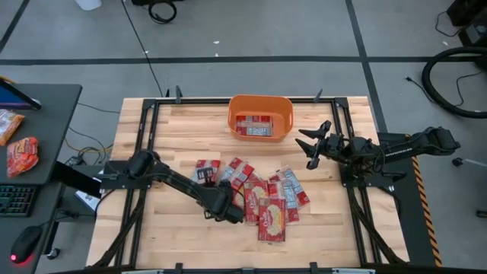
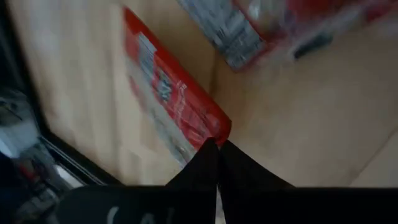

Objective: Sort popcorn bags into baskets
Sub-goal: Put the red popcorn bag into the orange bin

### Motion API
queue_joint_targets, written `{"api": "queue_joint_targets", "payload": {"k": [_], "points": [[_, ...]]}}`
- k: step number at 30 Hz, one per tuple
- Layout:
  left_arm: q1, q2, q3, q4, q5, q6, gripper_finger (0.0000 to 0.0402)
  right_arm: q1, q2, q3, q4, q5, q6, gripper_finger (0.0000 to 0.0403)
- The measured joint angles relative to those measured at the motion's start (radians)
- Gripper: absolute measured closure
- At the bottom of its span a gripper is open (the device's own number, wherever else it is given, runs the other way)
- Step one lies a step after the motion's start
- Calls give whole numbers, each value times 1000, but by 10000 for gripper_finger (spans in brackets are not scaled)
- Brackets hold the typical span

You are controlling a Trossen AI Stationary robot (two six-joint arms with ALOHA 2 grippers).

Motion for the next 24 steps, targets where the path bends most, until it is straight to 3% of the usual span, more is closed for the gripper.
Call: {"api": "queue_joint_targets", "payload": {"k": [9,17,24], "points": [[72,-9,241,-36,-191,287,399,0,2,0,-1,-2,3,223],[172,-19,364,-2,-340,543,400,0,3,0,0,-2,3,223],[280,-19,426,140,-300,772,400,0,10,0,-4,-4,34,223]]}}
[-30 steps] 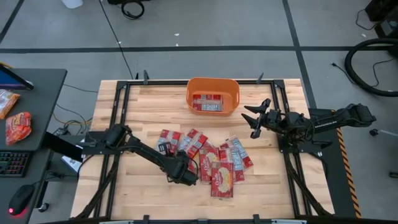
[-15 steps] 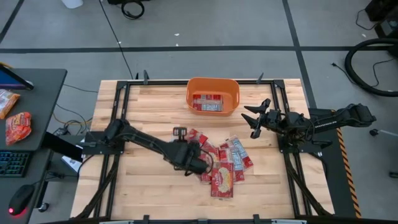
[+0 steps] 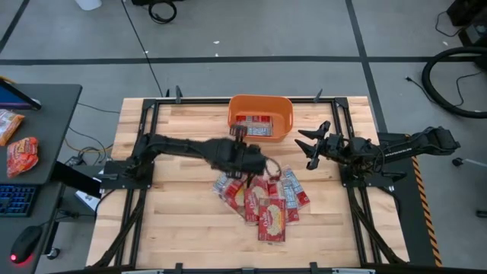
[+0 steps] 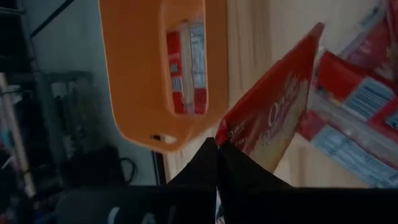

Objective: Sort popcorn bags into baskets
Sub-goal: Put the red popcorn bag into the orange bin

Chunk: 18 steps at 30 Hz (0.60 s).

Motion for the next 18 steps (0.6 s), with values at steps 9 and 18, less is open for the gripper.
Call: {"api": "queue_joint_targets", "payload": {"k": [9,18], "points": [[170,1,151,49,220,86,400,1,26,0,-5,0,32,223],[366,1,207,188,482,10,400,1,38,0,-4,4,41,223]]}}
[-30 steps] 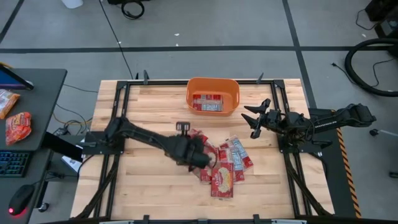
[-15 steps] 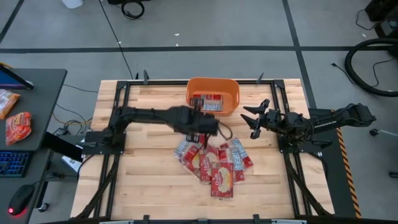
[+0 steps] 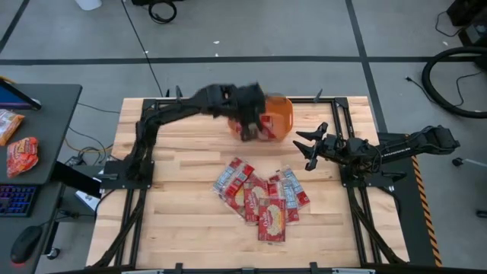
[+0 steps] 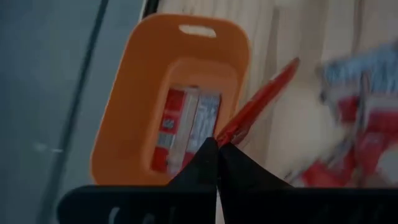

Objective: Sort popcorn bags into baskets
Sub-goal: Put the red popcorn bag into the orange bin

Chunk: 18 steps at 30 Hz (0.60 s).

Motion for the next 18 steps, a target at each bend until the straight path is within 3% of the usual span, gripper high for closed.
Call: {"api": "queue_joint_targets", "payload": {"k": [3,6,11,18], "points": [[69,3,-25,73,95,-52,400,0,0,0,0,1,0,223],[126,10,-54,130,124,-108,400,0,0,0,0,1,0,223],[206,8,-186,268,286,-225,400,0,0,0,0,3,0,223],[244,10,-393,410,387,-308,397,0,0,0,-1,3,-1,223]]}}
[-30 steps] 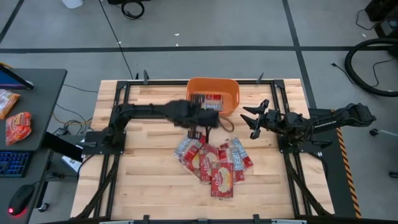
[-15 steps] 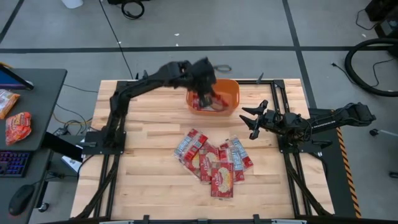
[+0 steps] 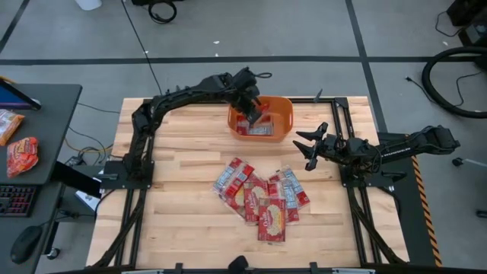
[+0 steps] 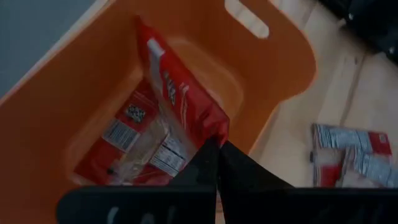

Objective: Sort popcorn bags into baskets
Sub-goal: Put the red popcorn bag into the orange bin

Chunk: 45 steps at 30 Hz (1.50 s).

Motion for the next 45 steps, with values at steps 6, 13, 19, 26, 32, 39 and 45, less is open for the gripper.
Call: {"api": "queue_joint_targets", "payload": {"k": [6,13,19,26,32,39,45], "points": [[35,-1,-54,-1,-68,-28,395,0,0,0,0,0,0,223],[47,-1,-60,-23,-245,-28,352,0,0,0,0,-4,4,223],[39,-1,-60,-24,-335,6,273,0,0,0,0,-6,4,223],[9,-8,-60,-17,-553,170,209,0,0,0,0,-7,4,223],[-95,-22,-60,-37,-353,428,219,0,0,0,0,-7,4,223],[-277,-23,-60,-101,-312,415,227,0,0,0,-3,-7,4,223],[-434,-13,-58,-128,-509,118,227,0,0,0,-3,-7,5,223]]}}
